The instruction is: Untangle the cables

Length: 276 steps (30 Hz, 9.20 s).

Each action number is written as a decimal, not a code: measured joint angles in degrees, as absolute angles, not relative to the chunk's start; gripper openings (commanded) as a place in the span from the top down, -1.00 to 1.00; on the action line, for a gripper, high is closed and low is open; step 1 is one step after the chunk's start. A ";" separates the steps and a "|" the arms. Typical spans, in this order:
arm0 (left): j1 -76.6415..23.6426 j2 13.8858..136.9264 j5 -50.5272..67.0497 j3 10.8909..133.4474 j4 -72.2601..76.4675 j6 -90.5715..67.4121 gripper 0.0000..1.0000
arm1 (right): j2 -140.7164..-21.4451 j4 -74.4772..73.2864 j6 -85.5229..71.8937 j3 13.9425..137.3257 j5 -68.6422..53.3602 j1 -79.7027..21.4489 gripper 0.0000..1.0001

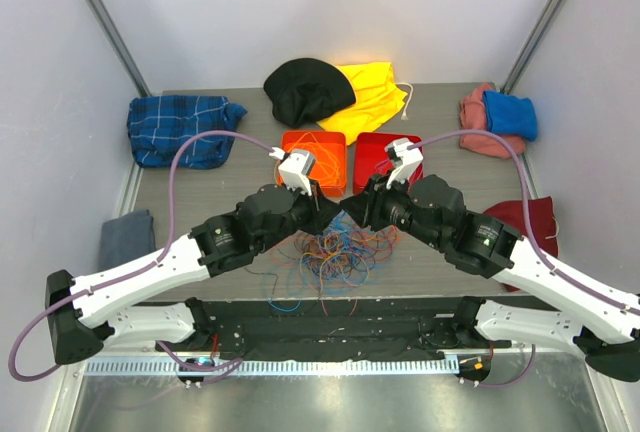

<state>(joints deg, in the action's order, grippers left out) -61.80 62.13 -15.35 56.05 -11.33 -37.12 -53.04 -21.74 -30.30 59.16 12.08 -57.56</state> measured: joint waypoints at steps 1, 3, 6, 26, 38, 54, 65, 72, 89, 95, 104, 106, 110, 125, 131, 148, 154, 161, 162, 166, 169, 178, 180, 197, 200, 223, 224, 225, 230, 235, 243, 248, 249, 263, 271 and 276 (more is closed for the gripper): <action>-61.82 62.13 -15.35 56.05 -11.33 -37.12 1.00 | -53.04 -21.63 -30.30 59.05 12.10 -57.56 0.35; -61.84 62.13 -15.35 56.07 -11.33 -37.12 1.00 | -53.06 -21.43 -30.30 58.81 12.08 -57.56 0.35; -61.87 62.11 -15.38 56.07 -11.31 -37.10 1.00 | -53.25 -21.43 -30.30 58.46 12.08 -57.56 0.35; -61.87 61.43 -15.38 56.23 -10.98 -37.08 1.00 | -53.30 -21.41 -30.35 57.67 12.10 -57.56 0.63; -61.87 61.39 -15.42 56.23 -10.96 -37.06 1.00 | -53.28 -21.43 -30.35 57.52 12.14 -57.56 0.97; -62.57 59.70 -17.93 56.23 -11.00 -37.01 1.00 | -51.83 -22.22 -30.13 57.56 12.95 -57.58 0.98; -62.30 59.37 -22.83 55.88 -13.65 -36.58 1.00 | -49.67 -25.43 -28.51 60.25 16.47 -57.63 0.98; -61.63 58.72 -25.96 54.50 -16.64 -35.99 1.00 | -47.22 -26.24 -26.92 63.22 19.35 -57.63 0.78; -61.47 60.90 -21.80 56.05 -15.75 -35.97 1.00 | -54.81 -22.72 -29.69 59.46 12.23 -57.63 -0.06; -61.47 61.25 -20.78 56.27 -14.98 -35.97 1.00 | -55.66 -20.47 -30.15 59.44 10.85 -57.63 0.13; -61.47 61.25 -20.27 56.34 -14.79 -35.97 1.00 | -57.39 -19.31 -30.15 59.44 10.17 -57.63 0.28; -61.47 61.25 -20.27 56.34 -14.76 -35.97 1.00 | -57.54 -19.29 -30.15 59.44 10.13 -57.63 0.29; -61.47 61.23 -20.12 56.34 -14.76 -35.97 1.00 | -57.58 -19.27 -30.15 59.44 10.15 -57.63 0.32; -61.47 61.21 -19.90 56.34 -14.37 -35.99 1.00 | -56.64 -19.31 -30.20 58.70 10.61 -57.63 0.17; -61.47 61.21 -19.86 56.34 -14.13 -35.99 1.00 | -56.53 -19.33 -30.17 57.89 11.09 -57.63 0.20; -61.47 61.19 -19.49 56.34 -13.91 -35.99 1.00 | -56.62 -19.31 -30.09 57.21 12.29 -57.63 0.91; -61.47 60.29 -19.97 56.34 -13.85 -36.01 1.00 | -55.83 -19.33 -30.06 57.21 13.63 -57.63 0.98; -61.82 58.98 -20.05 56.31 -12.86 -36.10 1.00 | -53.58 -19.79 -30.02 57.21 14.83 -57.67 0.98; -61.87 58.87 -20.08 56.31 -12.73 -36.14 1.00 | -53.36 -19.81 -29.95 57.21 14.96 -57.69 0.98; -62.02 58.24 -20.14 56.05 -12.38 -36.53 1.00 | -52.84 -20.12 -29.80 57.21 15.38 -57.87 0.98; -62.17 57.71 -20.16 55.79 -12.23 -36.91 1.00 | -52.53 -20.27 -29.58 57.21 15.73 -58.06 0.99; -62.50 56.60 -20.08 55.13 -11.49 -37.17 1.00 | -51.99 -20.45 -29.45 57.23 16.01 -58.43 0.94; -62.50 56.60 -20.08 55.11 -11.44 -37.15 1.00 | -51.99 -20.47 -29.45 57.23 16.21 -58.43 0.94; -61.56 54.08 -24.97 54.48 -16.05 -35.66 1.00 | -50.24 -26.00 -28.34 57.87 28.84 -57.21 0.84; -61.47 53.58 -25.89 54.43 -16.86 -35.48 1.00 | -49.32 -26.50 -28.14 58.00 30.41 -57.23 0.78; -61.47 57.30 -23.03 55.51 -13.06 -35.05 1.00 | -51.90 -14.96 -30.85 54.83 11.14 -57.25 0.18; -61.47 57.47 -22.85 55.77 -12.84 -35.00 1.00 | -51.90 -14.46 -31.18 54.61 10.59 -57.25 0.19; -61.47 57.63 -22.68 56.03 -12.62 -34.94 1.00 | -51.90 -14.11 -31.46 54.50 10.20 -57.25 0.21; -61.47 57.69 -22.46 56.58 -11.73 -34.50 1.00 | -51.90 -13.43 -32.18 54.30 9.30 -57.25 0.21; -61.47 57.69 -22.46 56.77 -11.31 -34.28 1.00 | -51.88 -13.19 -32.53 53.84 9.26 -57.25 0.22; -61.47 57.63 -22.35 56.88 -10.96 -34.26 1.00 | -51.90 -13.04 -32.97 53.30 9.32 -57.25 0.24; -61.47 57.58 -22.02 56.88 -10.94 -34.28 1.00 | -52.16 -11.79 -33.34 52.40 9.98 -57.25 0.25; -61.47 57.58 -21.87 56.88 -10.94 -34.28 1.00 | -52.31 -11.60 -33.45 52.27 10.28 -57.25 0.26; -61.47 56.60 -20.43 56.86 -9.47 -34.37 1.00 | -53.15 -6.35 -36.51 49.95 16.38 -57.25 0.43; -61.47 55.02 -19.44 55.70 -8.21 -34.70 1.00 | -49.60 -4.32 -37.28 47.29 20.53 -57.25 0.61; -61.47 54.39 -19.33 54.94 -7.46 -35.38 1.00 | -48.36 -3.53 -37.52 47.27 21.30 -57.23 0.51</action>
<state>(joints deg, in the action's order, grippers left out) -61.47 54.39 -19.33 54.94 -7.46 -35.38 -48.36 -3.53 -37.52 47.27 21.30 -57.23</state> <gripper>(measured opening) 0.012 0.216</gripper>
